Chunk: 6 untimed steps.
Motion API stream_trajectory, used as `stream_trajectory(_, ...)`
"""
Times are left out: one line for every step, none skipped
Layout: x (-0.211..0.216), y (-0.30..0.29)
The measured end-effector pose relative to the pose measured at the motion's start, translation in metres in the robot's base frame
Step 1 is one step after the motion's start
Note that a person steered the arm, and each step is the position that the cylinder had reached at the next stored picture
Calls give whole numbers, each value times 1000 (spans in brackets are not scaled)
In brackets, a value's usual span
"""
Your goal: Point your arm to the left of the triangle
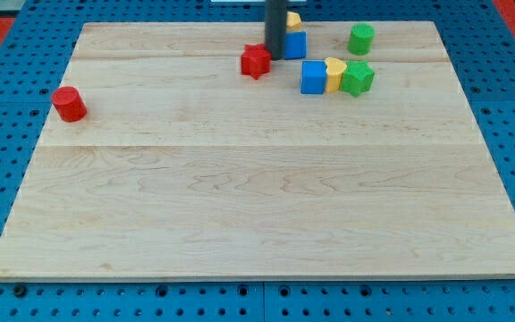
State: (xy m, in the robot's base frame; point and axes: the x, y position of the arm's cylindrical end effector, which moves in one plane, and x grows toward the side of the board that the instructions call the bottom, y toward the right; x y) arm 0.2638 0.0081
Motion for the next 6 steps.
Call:
stream_trajectory(12, -2)
stream_trajectory(34, -39)
stream_trajectory(12, -102)
stream_trajectory(-56, -102)
stream_trajectory(-72, -96)
stream_trajectory(-72, -96)
